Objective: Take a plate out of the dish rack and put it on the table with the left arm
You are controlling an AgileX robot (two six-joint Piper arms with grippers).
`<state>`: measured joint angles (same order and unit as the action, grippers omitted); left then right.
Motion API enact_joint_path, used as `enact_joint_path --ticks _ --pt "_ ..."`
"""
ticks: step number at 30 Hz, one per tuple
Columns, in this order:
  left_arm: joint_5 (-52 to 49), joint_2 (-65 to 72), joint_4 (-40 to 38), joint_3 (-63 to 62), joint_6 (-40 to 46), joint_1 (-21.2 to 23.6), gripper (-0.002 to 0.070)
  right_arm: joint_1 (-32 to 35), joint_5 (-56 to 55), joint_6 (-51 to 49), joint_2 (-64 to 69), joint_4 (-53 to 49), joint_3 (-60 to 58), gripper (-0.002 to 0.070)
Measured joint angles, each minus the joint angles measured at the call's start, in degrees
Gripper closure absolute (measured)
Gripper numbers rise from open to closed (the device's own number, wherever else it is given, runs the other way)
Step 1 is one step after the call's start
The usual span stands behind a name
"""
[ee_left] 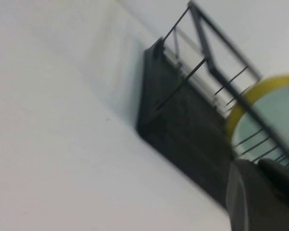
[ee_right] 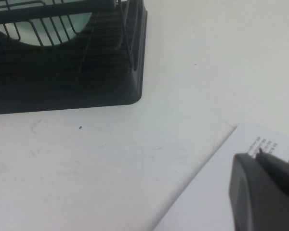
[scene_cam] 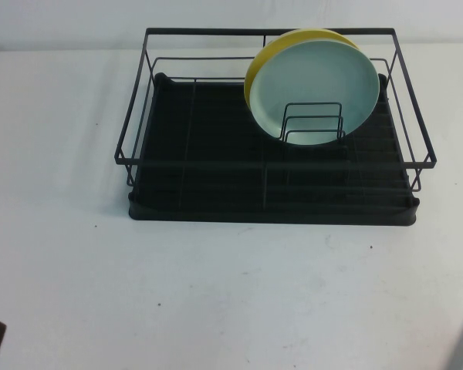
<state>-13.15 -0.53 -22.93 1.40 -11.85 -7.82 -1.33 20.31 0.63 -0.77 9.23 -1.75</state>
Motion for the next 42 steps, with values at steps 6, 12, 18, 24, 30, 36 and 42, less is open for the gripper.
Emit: enact_joint_path --ticks 6,12,18,24,30,36,42 --pt "10.7 0.0 -9.6 0.0 -3.7 0.0 0.0678 0.0 0.0 0.0 0.0 0.0 0.0 0.0694" --pt "7.4 0.0 -6.7 -3.3 -1.1 -0.4 0.0678 0.0 0.0 0.0 0.0 0.0 0.0 0.0694" --pt "-19.1 15.1 9.7 -29.7 10.6 -3.2 0.0678 0.0 0.0 0.0 0.0 0.0 0.0 0.0694" --pt "-43.7 39.2 13.5 -60.0 33.6 -4.0 0.0678 0.0 0.0 0.0 0.0 0.0 0.0 0.0694" --pt "-55.5 62.2 16.0 -83.6 50.2 -4.1 0.0678 0.0 0.0 0.0 0.0 0.0 0.0 0.0694" --pt "-58.4 81.7 9.9 -101.9 59.2 -4.7 0.0678 0.0 0.0 0.0 0.0 0.0 0.0 0.0694" --pt "-58.4 97.8 9.0 -118.1 60.7 -10.6 0.0678 0.0 0.0 0.0 0.0 0.0 0.0 0.0694"
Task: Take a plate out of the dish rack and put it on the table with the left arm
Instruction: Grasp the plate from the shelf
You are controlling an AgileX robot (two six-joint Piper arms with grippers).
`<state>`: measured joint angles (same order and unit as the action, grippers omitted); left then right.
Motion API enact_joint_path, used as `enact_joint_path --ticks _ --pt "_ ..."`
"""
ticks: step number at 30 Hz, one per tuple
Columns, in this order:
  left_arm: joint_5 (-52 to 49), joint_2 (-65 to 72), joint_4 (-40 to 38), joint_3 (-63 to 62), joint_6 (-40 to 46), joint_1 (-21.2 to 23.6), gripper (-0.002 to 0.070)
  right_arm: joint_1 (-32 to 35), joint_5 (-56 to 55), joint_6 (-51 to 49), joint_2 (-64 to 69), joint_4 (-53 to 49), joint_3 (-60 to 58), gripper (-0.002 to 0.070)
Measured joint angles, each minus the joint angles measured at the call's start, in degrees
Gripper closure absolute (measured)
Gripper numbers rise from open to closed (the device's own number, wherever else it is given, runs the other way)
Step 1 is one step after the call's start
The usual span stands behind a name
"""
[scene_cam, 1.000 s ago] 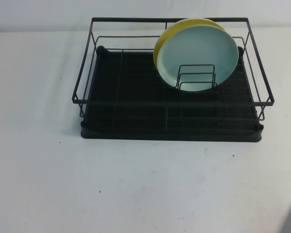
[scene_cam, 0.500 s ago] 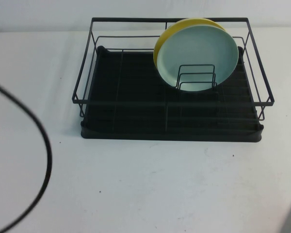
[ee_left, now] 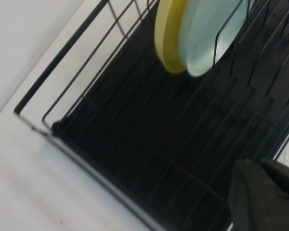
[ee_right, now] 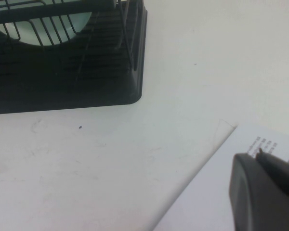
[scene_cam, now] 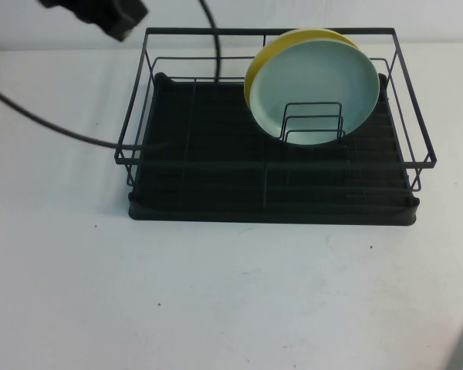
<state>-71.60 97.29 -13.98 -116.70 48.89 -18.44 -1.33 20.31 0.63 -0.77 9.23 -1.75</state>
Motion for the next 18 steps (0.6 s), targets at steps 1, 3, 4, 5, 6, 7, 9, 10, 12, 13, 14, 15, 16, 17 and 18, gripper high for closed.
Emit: enact_joint_path --ticks 1,3,4,5,6,7,9,10,12,13,14,15,16,17,18 --pt "0.0 2.2 0.0 -2.1 0.1 -1.2 0.0678 0.0 0.0 0.0 0.0 0.0 0.0 0.0694" --pt "0.4 5.8 -0.3 -5.0 -0.3 -3.2 0.0678 0.0 0.0 0.0 0.0 0.0 0.0 0.0694" --pt "1.6 7.5 -0.7 -6.0 -0.9 -4.2 0.0678 0.0 0.0 0.0 0.0 0.0 0.0 0.0694" --pt "2.8 9.1 -0.9 -6.6 -1.4 -5.0 0.0676 0.0 0.0 0.0 0.0 0.0 0.0 0.0694" --pt "4.6 10.6 -1.0 -7.2 -1.4 -5.9 0.0669 0.0 0.0 0.0 0.0 0.0 0.0 0.0694" --pt "6.3 12.0 -1.1 -7.5 -1.4 -6.7 0.065 0.0 0.0 0.0 0.0 0.0 0.0 0.0694" --pt "8.8 14.4 -1.1 -7.8 0.0 -8.2 0.0589 0.0 0.0 0.0 0.0 0.0 0.0 0.0694" --pt "9.9 15.6 -1.1 -7.8 1.0 -8.9 0.0539 0.0 0.0 0.0 0.0 0.0 0.0 0.0694" --pt "12.1 17.7 -1.2 -7.8 3.2 -9.9 0.0418 0.0 0.0 0.0 0.0 0.0 0.0 0.0694" --pt "13.6 18.8 -1.2 -7.8 4.1 -10.5 0.0355 0.0 0.0 0.0 0.0 0.0 0.0 0.0694" --pt "15.5 19.6 -1.2 -7.8 4.7 -10.9 0.031 0.0 0.0 0.0 0.0 0.0 0.0 0.0694" --pt "17.7 20.7 -1.2 -7.8 5.4 -11.4 0.0266 0.0 0.0 0.0 0.0 0.0 0.0 0.0694" --pt "20.0 21.7 -1.2 -7.8 6.0 -12.0 0.0237 0.0 0.0 0.0 0.0 0.0 0.0 0.0694" --pt "21.8 22.6 -1.2 -7.8 6.5 -12.4 0.0223 0.0 0.0 0.0 0.0 0.0 0.0 0.0694" --pt "24.1 23.6 -1.2 -7.8 7.3 -12.8 0.0213 0.0 0.0 0.0 0.0 0.0 0.0 0.0694"
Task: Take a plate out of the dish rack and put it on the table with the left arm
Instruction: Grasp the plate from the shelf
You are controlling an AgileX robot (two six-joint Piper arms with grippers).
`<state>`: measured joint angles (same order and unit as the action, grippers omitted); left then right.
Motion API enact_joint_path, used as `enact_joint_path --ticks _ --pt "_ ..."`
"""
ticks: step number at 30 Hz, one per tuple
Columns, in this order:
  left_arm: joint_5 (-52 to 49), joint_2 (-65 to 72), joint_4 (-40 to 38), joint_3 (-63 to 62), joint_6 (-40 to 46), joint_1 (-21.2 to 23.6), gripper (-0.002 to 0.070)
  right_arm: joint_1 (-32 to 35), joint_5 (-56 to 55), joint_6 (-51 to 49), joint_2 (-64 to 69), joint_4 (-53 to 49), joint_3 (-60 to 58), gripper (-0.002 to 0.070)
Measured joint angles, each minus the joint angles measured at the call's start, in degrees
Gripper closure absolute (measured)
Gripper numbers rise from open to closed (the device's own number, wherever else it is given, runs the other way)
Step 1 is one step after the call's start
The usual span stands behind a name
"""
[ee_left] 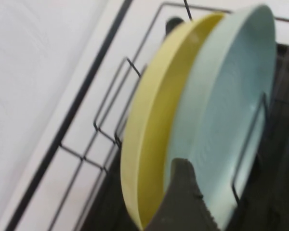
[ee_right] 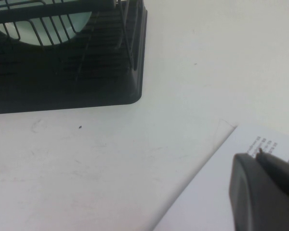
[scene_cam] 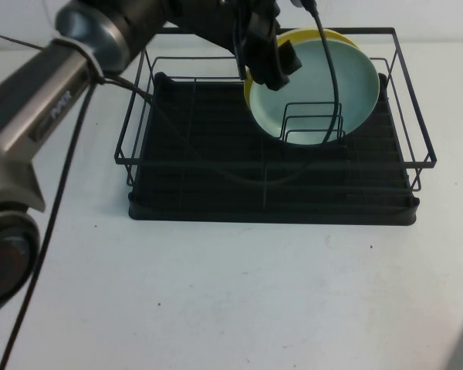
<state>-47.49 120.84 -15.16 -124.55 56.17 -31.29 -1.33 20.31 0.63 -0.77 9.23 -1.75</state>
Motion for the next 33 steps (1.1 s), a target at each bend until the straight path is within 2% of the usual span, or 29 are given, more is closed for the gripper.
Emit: enact_joint_path --ticks 4,16,18,21,25,26,33 --pt "6.8 3.0 -0.3 0.0 1.7 -1.3 0.0206 0.0 0.0 0.0 0.0 0.0 0.0 0.0694" --pt "16.7 8.2 -1.6 0.0 2.0 -1.5 0.0218 0.0 0.0 0.0 0.0 0.0 0.0 0.0694" --pt "17.6 8.9 -2.0 0.0 2.0 -1.5 0.0253 0.0 0.0 0.0 0.0 0.0 0.0 0.0694" --pt "18.4 9.4 -2.4 0.0 2.0 -1.5 0.0353 0.0 0.0 0.0 0.0 0.0 0.0 0.0694" --pt "18.6 9.6 -2.4 0.0 2.5 -1.5 0.0553 0.0 0.0 0.0 0.0 0.0 0.0 0.0694" --pt "18.1 9.6 -2.4 0.0 2.7 -1.5 0.0575 0.0 0.0 0.0 0.0 0.0 0.0 0.0694" --pt "16.8 6.8 0.0 0.0 3.0 -1.6 0.0601 0.0 0.0 0.0 0.0 0.0 0.0 0.0694"
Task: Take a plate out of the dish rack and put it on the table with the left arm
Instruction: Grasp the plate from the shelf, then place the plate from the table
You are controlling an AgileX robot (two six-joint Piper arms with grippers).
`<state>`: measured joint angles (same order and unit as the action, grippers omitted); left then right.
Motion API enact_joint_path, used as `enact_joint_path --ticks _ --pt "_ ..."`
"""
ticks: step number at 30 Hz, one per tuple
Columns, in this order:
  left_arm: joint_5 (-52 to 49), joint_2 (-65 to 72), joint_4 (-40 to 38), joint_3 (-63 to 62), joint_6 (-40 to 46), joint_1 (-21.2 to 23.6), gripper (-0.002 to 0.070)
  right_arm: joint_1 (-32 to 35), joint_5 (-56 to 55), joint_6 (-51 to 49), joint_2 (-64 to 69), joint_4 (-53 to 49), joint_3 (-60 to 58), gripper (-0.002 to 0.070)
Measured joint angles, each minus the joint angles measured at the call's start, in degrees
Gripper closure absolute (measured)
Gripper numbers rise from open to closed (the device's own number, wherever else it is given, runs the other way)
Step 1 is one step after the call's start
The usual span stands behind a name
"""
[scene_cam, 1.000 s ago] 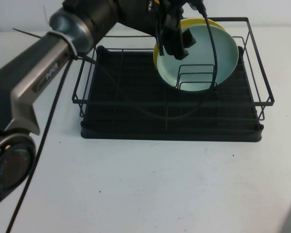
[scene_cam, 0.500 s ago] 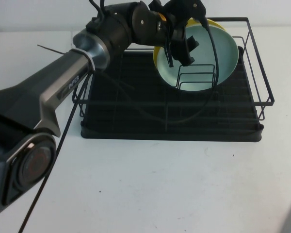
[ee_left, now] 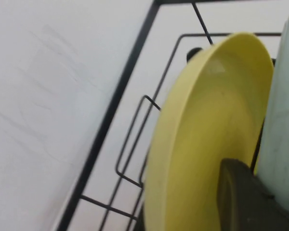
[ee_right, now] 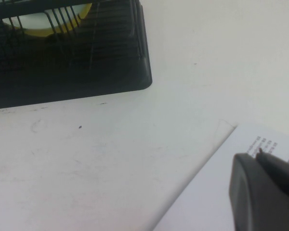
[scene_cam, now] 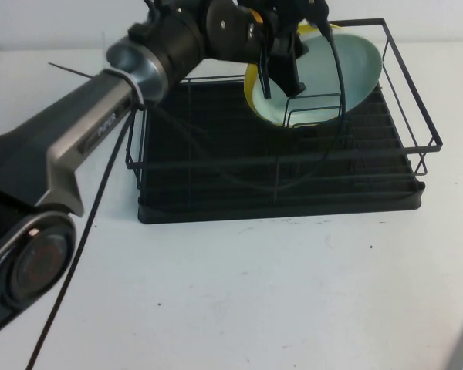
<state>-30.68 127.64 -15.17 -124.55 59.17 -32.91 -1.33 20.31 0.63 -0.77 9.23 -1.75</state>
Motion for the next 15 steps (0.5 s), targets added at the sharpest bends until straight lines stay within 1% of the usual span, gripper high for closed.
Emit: enact_joint_path --ticks 6,9,15 --pt "-3.1 -10.4 3.1 0.1 -0.3 0.0 0.0602 0.0 0.0 0.0 0.0 0.0 0.0 0.0694" --pt "-8.4 -16.5 4.0 -0.1 -1.8 0.1 0.0602 0.0 0.0 0.0 0.0 0.0 0.0 0.0694" --pt "-27.7 -25.4 4.1 -0.3 -16.3 0.6 0.0602 0.0 0.0 0.0 0.0 0.0 0.0 0.0694"
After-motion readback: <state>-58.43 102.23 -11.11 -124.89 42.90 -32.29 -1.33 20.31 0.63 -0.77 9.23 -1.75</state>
